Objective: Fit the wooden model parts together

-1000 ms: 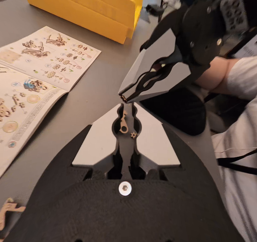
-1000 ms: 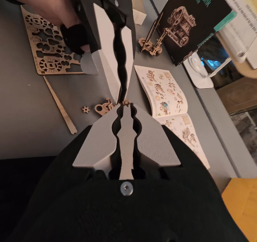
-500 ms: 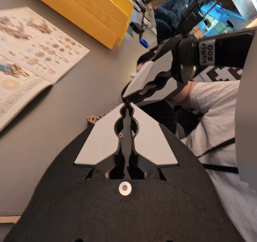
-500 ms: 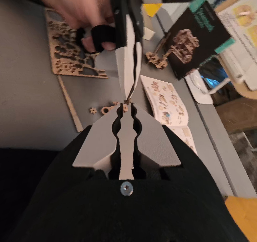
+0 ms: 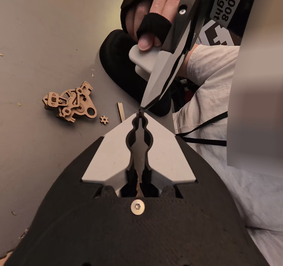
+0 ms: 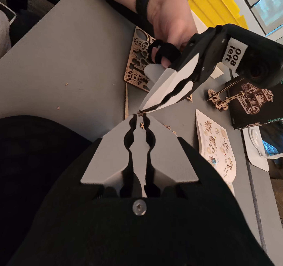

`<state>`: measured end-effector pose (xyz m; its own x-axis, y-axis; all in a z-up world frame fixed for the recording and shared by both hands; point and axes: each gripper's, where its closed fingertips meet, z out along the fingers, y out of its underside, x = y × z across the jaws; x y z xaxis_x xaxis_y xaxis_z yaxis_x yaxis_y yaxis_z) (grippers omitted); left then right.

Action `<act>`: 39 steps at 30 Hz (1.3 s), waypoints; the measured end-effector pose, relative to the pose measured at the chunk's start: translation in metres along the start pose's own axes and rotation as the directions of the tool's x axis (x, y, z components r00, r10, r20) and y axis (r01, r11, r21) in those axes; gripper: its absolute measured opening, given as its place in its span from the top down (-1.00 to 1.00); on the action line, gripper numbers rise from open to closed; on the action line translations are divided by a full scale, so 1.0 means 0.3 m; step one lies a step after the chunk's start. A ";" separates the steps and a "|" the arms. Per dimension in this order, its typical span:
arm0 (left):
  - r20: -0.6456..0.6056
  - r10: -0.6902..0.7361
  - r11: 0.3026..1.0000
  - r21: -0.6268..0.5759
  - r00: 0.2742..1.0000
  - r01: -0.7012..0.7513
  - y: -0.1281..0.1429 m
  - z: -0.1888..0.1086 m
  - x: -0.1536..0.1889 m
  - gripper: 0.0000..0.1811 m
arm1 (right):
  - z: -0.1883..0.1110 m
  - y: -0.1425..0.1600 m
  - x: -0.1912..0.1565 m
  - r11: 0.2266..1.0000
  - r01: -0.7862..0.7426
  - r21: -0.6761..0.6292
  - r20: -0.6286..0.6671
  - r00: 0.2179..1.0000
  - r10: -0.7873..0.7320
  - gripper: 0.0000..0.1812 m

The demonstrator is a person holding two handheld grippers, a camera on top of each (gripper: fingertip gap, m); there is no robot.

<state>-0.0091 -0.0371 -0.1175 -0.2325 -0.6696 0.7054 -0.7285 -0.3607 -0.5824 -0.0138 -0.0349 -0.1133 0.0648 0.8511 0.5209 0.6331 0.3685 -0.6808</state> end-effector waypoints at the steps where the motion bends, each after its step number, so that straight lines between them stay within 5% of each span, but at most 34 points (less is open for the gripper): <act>1: -0.013 -0.001 1.000 0.001 1.000 0.001 0.000 0.001 0.005 0.99 | 0.002 0.004 -0.003 1.000 -0.006 -0.003 0.007 1.000 0.006 0.92; 13: -0.045 -0.023 1.000 0.002 0.999 0.023 0.000 0.003 0.013 0.99 | 0.011 0.009 -0.003 1.000 -0.015 -0.020 -0.003 1.000 0.015 0.95; 23: 0.007 -0.034 0.990 0.139 0.999 0.033 -0.063 -0.075 -0.026 0.98 | 0.006 0.051 0.049 0.991 -0.118 -0.060 -0.064 0.991 0.114 1.00; 30: 0.129 -0.026 0.996 0.085 0.991 0.015 -0.033 -0.069 -0.087 0.99 | 0.006 0.162 0.089 0.965 -0.202 -0.169 -0.116 0.976 0.184 1.00; 33: 0.278 0.018 0.997 0.063 0.960 -0.036 -0.030 -0.085 -0.153 0.97 | 0.005 0.214 0.116 0.933 -0.313 -0.175 -0.140 0.946 0.292 1.00; 39: 0.431 0.177 0.964 0.106 0.885 -0.244 -0.127 -0.105 -0.161 0.93 | 0.006 0.208 0.141 0.905 -0.409 -0.114 -0.140 0.909 0.393 1.00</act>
<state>0.0095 0.0293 -0.1167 -0.0568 -0.9359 0.3476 -0.5770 -0.2533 -0.7765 0.0271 0.0248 -0.1346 0.4159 0.8659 0.2779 0.6344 -0.0573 -0.7709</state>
